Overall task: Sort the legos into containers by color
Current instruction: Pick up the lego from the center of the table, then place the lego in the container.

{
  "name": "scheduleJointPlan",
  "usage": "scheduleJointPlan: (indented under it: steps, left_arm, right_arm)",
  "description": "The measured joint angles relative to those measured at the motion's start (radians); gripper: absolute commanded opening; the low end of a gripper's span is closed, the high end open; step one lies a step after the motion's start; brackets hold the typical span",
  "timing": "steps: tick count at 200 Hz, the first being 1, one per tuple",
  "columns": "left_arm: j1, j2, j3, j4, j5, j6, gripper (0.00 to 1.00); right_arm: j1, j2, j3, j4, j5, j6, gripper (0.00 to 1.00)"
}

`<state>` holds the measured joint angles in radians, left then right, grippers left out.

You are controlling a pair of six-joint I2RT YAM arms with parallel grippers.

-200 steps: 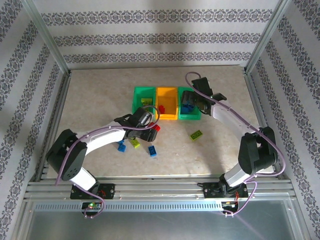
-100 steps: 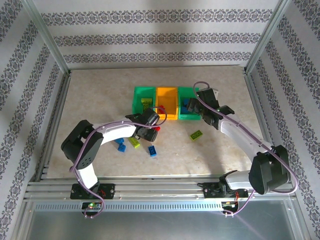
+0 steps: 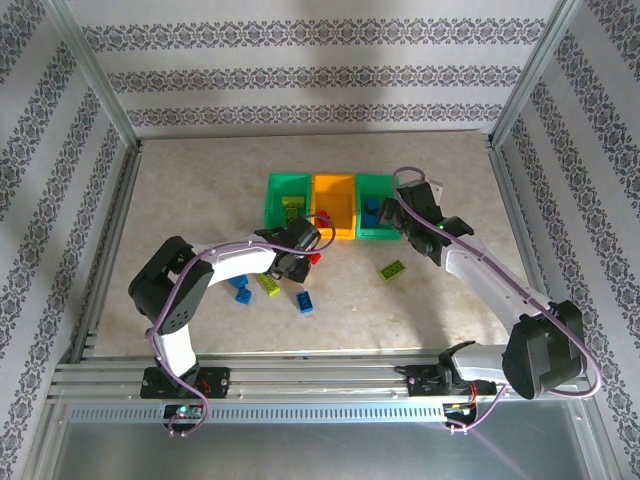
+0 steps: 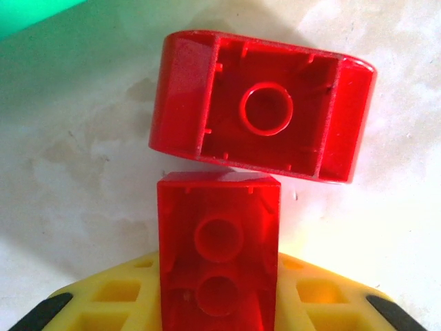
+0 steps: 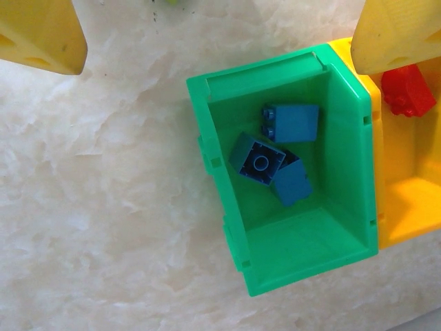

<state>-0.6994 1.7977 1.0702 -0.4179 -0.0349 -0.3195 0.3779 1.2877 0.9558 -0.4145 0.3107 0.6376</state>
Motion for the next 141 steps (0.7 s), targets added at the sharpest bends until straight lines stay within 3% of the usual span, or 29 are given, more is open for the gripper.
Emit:
scheduleJointPlan:
  steps: [37,79,105,141]
  left_arm:
    - [0.000,-0.092,0.000,-0.021,-0.009,-0.010,0.29]
    - [0.001,-0.130,0.104,-0.030,-0.050,-0.014,0.28]
    - [0.010,-0.064,0.262,-0.030,-0.054,-0.008,0.27]
    - [0.038,0.160,0.554,-0.057,-0.083,0.006,0.24]
  right_arm:
    - [0.025,-0.037,-0.029,0.002,0.007,0.015,0.98]
    - [0.142,-0.086,-0.122,0.001,0.043,0.043,0.99]
    - [0.208,-0.112,-0.162,-0.003,0.071,0.067,0.98]
    - [0.300,-0.120,-0.183,-0.008,0.110,0.093,0.98]
